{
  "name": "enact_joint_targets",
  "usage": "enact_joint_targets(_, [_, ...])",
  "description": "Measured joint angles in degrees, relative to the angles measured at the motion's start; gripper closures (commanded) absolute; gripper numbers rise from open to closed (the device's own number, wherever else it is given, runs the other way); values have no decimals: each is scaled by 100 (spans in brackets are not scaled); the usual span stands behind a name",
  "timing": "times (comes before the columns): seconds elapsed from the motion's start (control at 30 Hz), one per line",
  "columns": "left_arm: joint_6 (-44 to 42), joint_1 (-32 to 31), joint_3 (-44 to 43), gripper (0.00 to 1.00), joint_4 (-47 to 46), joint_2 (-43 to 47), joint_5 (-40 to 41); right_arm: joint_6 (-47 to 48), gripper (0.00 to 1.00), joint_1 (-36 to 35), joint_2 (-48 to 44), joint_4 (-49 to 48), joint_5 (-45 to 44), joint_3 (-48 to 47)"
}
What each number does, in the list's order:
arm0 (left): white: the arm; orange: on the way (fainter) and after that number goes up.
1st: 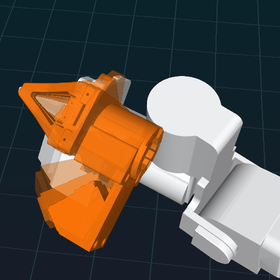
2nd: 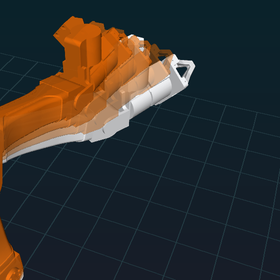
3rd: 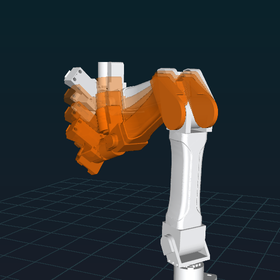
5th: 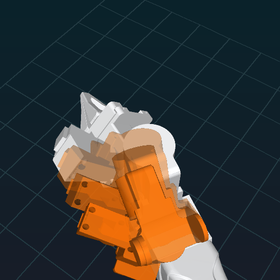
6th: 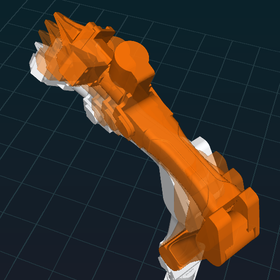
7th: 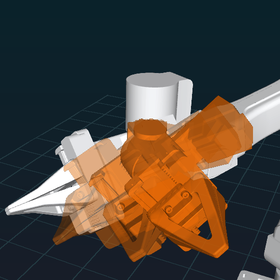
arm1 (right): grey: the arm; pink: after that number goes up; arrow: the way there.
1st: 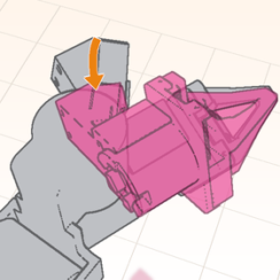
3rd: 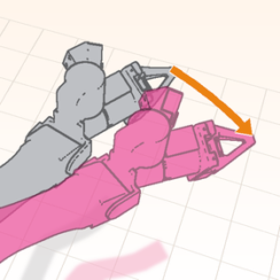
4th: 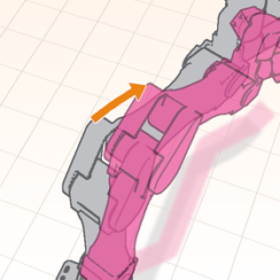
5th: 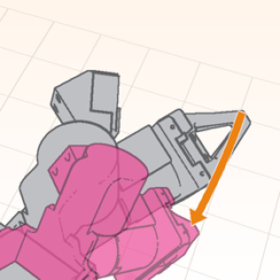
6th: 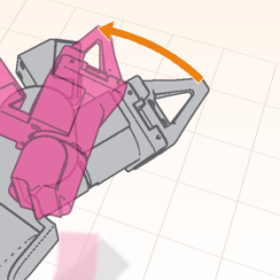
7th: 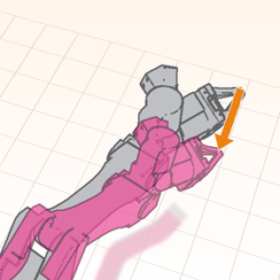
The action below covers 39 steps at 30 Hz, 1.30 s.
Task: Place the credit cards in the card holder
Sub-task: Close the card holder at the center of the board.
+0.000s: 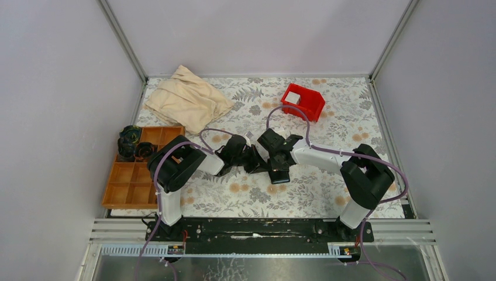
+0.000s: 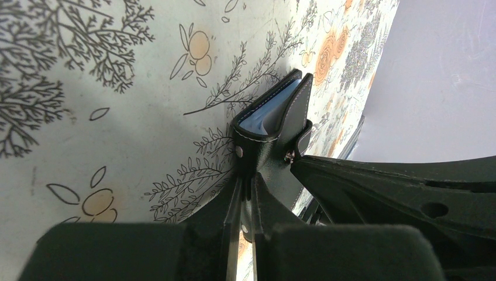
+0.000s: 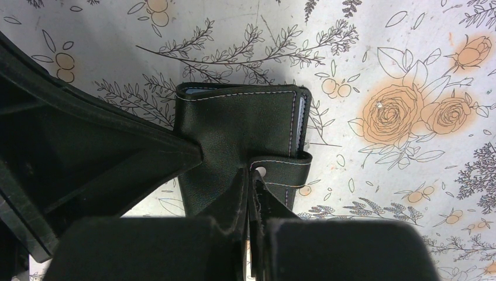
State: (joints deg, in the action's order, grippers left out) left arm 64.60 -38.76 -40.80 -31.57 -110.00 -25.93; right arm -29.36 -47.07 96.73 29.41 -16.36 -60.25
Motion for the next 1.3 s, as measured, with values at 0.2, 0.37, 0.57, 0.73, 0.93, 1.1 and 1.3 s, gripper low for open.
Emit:
enact_joint_targets(0.2, [0,0,2,100,2,0,0,-2,100,9,4,-17,26,7])
enact_joint_targets(0.37, [0,0,15,100,2,0,2,-4,100,55,4,-24,103,13])
enact_joint_targets(0.57, [2,0,17,100,2,0,0,-24,100,87,4,-79,181,48])
enact_joint_targets(0.73, [4,4,17,100,2,-20,-4,-46,100,149,2,-153,313,92])
enact_joint_targets(0.93, [7,9,17,100,2,-31,-13,-48,92,199,-2,-168,404,101])
enact_joint_targets(1.1, [4,9,15,86,2,-28,-15,2,64,201,-15,-203,511,92])
enact_joint_targets(1.3, [-28,13,-190,52,212,37,-22,260,59,219,-15,-111,483,-160])
